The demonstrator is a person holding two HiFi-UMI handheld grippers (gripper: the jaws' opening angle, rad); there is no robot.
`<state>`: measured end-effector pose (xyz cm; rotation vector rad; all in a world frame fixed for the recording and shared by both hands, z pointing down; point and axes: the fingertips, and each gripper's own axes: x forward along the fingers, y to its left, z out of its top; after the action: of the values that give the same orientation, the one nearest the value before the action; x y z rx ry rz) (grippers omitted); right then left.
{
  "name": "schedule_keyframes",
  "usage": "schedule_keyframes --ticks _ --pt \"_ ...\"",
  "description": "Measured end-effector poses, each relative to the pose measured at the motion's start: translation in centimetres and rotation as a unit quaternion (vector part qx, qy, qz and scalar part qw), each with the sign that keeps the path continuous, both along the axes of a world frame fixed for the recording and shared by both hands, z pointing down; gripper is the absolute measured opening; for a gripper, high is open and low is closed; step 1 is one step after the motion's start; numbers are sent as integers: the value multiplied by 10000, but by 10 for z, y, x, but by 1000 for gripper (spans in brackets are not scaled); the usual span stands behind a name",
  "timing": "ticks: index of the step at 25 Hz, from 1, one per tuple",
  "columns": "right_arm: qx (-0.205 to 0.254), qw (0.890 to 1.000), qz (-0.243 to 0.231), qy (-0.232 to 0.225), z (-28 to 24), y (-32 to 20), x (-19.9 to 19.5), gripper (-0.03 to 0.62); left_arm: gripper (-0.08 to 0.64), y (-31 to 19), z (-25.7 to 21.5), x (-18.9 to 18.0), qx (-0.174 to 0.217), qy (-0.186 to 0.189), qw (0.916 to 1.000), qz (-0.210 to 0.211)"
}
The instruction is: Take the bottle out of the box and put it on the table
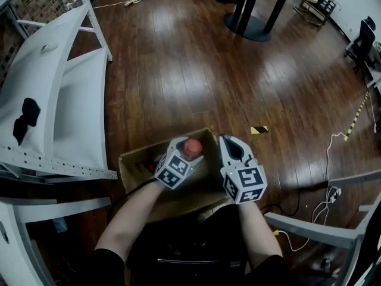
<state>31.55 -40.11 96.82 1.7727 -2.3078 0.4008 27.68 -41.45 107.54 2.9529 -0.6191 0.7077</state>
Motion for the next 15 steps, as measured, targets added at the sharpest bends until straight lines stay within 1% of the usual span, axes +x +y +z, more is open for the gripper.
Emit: schedule_keyframes --ticks 2,4,6,8,10,12,15 --pt "-112 9999 -89 -35 -41 -4 -1 5 316 -1 -51 -10 -59 -75 9999 -84" --pt "-214 9995 -139 -182 -87 -7 -1 5 316 0 -108 -18 -203 -46 9995 -226" --pt "-328 9988 -188 -311 -134 -6 -2 3 316 -1 -174 -24 -279 5 9991 -320" --pt "-481 9979 -289 -330 -184 1 -5 5 316 -2 -247 -30 -283 86 9988 -393" --pt "-697 9961 -434 -311 -233 16 -9 4 316 5 -321 -41 -361 317 9972 -579" --pt "-837 9941 -648 -245 -282 39 -17 5 316 20 -392 -58 -456 631 9935 -827" --pt "-785 9919 -996 -57 -354 71 -34 5 316 44 -482 -85 -440 896 9890 -1093"
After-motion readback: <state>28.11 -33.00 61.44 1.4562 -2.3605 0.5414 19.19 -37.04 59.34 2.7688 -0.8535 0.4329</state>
